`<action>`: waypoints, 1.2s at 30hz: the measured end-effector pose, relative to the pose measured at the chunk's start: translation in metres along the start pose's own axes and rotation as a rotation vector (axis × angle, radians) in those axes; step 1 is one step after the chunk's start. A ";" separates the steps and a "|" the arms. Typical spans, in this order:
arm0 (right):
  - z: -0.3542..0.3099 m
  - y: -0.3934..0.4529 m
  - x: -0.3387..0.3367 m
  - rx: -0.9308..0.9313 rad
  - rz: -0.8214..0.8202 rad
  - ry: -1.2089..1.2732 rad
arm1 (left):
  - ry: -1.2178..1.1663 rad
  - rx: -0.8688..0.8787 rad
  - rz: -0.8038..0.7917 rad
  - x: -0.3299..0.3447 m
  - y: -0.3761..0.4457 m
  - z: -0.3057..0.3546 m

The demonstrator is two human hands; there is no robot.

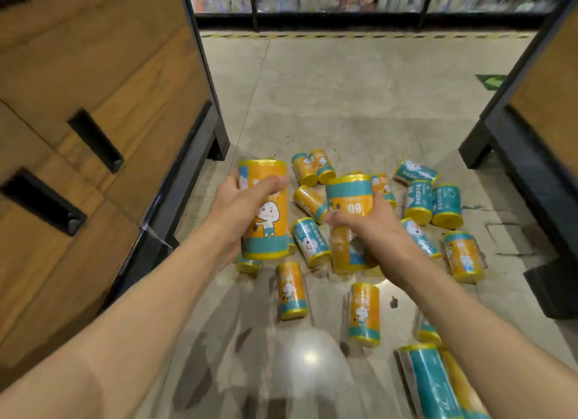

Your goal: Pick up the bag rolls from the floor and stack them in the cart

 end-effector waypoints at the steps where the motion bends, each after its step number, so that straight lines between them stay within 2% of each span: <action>1: -0.027 -0.009 -0.010 -0.005 -0.005 0.023 | 0.000 0.009 -0.025 0.011 -0.012 0.027; 5: -0.143 -0.058 -0.051 -0.006 -0.037 0.060 | -0.020 0.014 -0.119 0.055 -0.070 0.142; 14: -0.442 -0.196 -0.169 -0.024 -0.065 0.169 | -0.040 0.109 -0.144 0.139 -0.211 0.451; 19: -0.567 -0.264 -0.241 -0.111 -0.022 0.182 | -0.050 0.184 -0.181 0.196 -0.281 0.574; 25: -0.635 -0.327 -0.318 -0.173 0.072 0.220 | -0.022 0.210 -0.316 0.262 -0.342 0.640; 31: -0.645 -0.372 -0.387 -0.229 0.143 0.229 | -0.007 0.229 -0.455 0.325 -0.372 0.652; 36: -0.638 -0.412 -0.433 -0.230 0.300 0.232 | -0.007 0.219 -0.647 0.383 -0.394 0.652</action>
Point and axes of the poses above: each hand's wrist, its own y-axis towards the middle knuckle, its own x-axis out of the palm, z = x × y, the point moved 6 cm from there along y, towards the middle knuckle, and after that the axes turned 9 degrees about -y, right-handed, at the moved point
